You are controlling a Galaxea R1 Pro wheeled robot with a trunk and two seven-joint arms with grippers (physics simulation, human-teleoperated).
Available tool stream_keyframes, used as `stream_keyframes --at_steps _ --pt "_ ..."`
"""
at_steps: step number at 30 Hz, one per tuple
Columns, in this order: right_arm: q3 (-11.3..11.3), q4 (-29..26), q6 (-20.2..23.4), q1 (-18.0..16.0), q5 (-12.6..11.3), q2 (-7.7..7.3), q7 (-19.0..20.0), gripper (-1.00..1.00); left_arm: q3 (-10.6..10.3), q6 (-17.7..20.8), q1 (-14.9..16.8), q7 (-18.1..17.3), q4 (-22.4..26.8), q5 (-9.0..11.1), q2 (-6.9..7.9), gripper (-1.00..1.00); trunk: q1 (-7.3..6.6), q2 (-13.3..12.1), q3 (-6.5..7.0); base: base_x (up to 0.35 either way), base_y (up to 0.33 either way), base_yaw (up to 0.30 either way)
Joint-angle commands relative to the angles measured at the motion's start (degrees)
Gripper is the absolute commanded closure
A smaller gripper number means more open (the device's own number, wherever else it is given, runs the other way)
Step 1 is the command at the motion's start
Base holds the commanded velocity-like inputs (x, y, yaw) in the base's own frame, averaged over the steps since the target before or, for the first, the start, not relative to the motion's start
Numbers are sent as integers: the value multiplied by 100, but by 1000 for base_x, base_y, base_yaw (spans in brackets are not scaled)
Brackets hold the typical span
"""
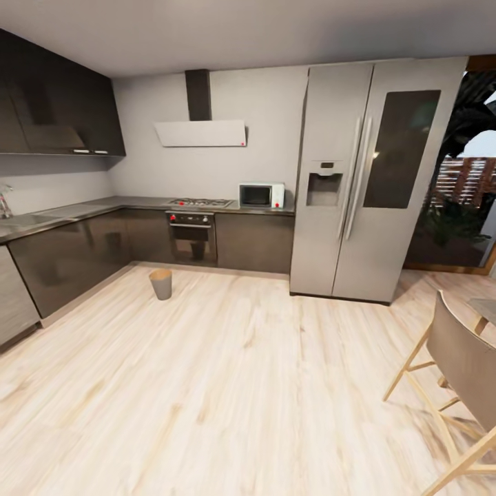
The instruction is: Put the three can of soda from the living room inside the tash can in the kitchen.
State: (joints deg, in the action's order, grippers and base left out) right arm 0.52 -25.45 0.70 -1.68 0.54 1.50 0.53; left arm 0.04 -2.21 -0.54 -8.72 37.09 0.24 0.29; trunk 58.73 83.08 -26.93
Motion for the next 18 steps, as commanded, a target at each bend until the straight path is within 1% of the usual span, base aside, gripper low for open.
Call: stream_keyframes --at_steps 1,4,8,11,13,14,18 --pt "0 -47 -7 0 0 5 2 -100 -1 -2 0 0 4 -1 0 -100 0 0 0 281 0 -5" --pt "4 -359 -19 -1 3 64 2 -100 -3 -6 1 7 13 -5 -2 -100 0 0 0 281 0 -2" --pt "7 -551 -23 -1 6 90 5 -100 -3 -8 1 9 20 -6 -2 -100 0 0 0 281 0 -1" --pt "24 -947 -23 5 3 106 7 -100 2 -12 2 17 44 -4 -2 -100 0 0 0 275 0 0" --pt "67 -1123 -21 9 1 109 7 -100 3 -14 0 21 60 -2 -2 -100 0 0 0 263 0 0" --pt "132 -1255 -13 12 3 107 6 -100 5 -15 -6 23 89 0 -2 -100 0 0 0 259 0 0" --pt "272 -1409 -7 17 1 104 3 -100 14 -14 -17 32 194 6 2 -100 0 0 0 255 0 0"
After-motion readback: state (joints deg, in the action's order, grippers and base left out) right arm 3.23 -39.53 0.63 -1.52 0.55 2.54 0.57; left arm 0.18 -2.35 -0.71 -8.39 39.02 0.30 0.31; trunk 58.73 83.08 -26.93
